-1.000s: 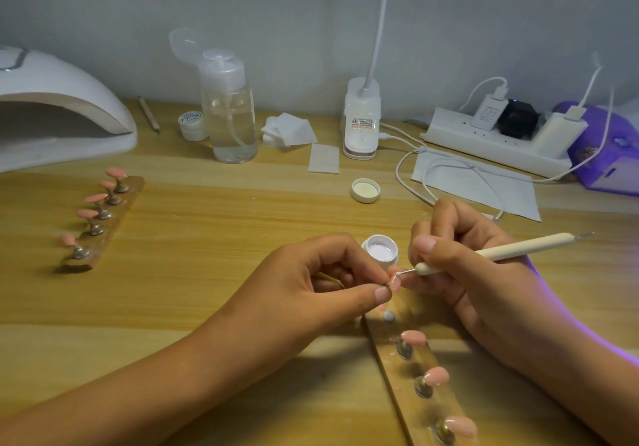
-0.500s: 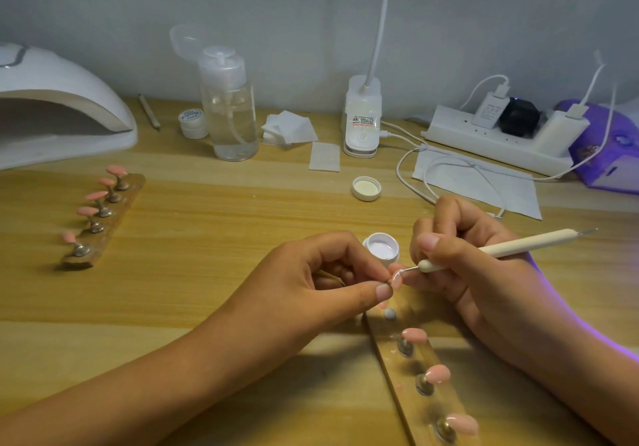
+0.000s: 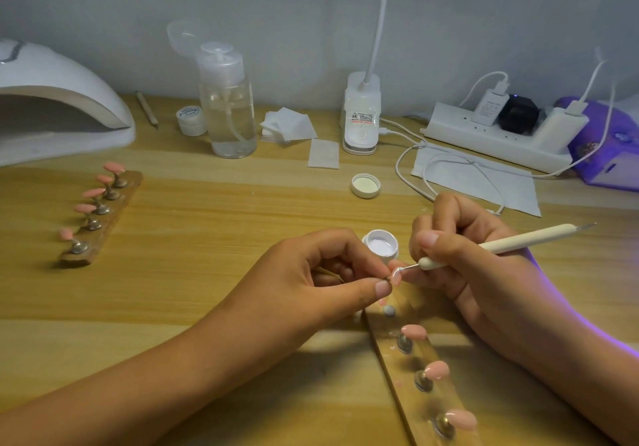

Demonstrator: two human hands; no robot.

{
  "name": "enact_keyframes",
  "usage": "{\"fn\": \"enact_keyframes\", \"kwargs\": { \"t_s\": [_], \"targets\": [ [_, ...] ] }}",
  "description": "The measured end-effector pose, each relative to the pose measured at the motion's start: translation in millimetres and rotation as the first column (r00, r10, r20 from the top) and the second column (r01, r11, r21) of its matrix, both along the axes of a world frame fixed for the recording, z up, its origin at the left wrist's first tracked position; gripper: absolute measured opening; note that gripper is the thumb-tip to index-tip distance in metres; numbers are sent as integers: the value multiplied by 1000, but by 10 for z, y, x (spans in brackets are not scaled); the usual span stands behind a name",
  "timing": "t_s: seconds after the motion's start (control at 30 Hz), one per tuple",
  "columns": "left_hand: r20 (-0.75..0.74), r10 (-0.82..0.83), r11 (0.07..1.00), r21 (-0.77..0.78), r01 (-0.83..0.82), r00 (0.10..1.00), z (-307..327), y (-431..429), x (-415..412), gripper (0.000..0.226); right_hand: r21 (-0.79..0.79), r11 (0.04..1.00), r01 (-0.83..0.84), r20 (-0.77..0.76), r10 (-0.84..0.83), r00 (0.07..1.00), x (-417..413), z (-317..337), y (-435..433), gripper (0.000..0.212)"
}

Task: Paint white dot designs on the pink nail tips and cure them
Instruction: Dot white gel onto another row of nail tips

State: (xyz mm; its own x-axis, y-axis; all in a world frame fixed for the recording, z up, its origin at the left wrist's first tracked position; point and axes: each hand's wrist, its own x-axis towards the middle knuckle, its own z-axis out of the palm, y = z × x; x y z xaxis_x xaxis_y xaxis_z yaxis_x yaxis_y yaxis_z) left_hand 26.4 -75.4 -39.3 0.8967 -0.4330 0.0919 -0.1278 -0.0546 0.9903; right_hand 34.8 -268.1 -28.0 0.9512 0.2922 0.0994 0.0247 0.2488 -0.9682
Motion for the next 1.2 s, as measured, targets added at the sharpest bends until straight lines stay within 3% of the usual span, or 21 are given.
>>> {"fn": "enact_keyframes", "kwargs": {
  "t_s": [0.23,0.43,0.6,0.87,1.0,1.2],
  "targets": [
    [5,-4,1000,-4,4,1000,-4,0,2,7,-7,1000,-1,-6,1,1000,9,-11,-13,19],
    [1,-11,1000,-4,11,1000,-20,2,6,5,112,994,-9,-34,12,999,37,-5,-7,18],
    [-9,-17,1000,-7,17,1000,-15,12,4,6,94,995,32,42,-36,998,59,37,-26,30],
    [-49,-25,999,-32,24,998,19,22,-11,7,18,994,109,236,-111,965,135,176,-164,16],
    [-64,-22,999,-48,19,998,23,22,-12,7,-172,924,342,443,-238,864,180,110,-174,15],
    [-79,-23,998,-55,19,997,23,21,-7,7,-433,786,441,591,-122,797,217,-68,-124,11]
  ]
}}
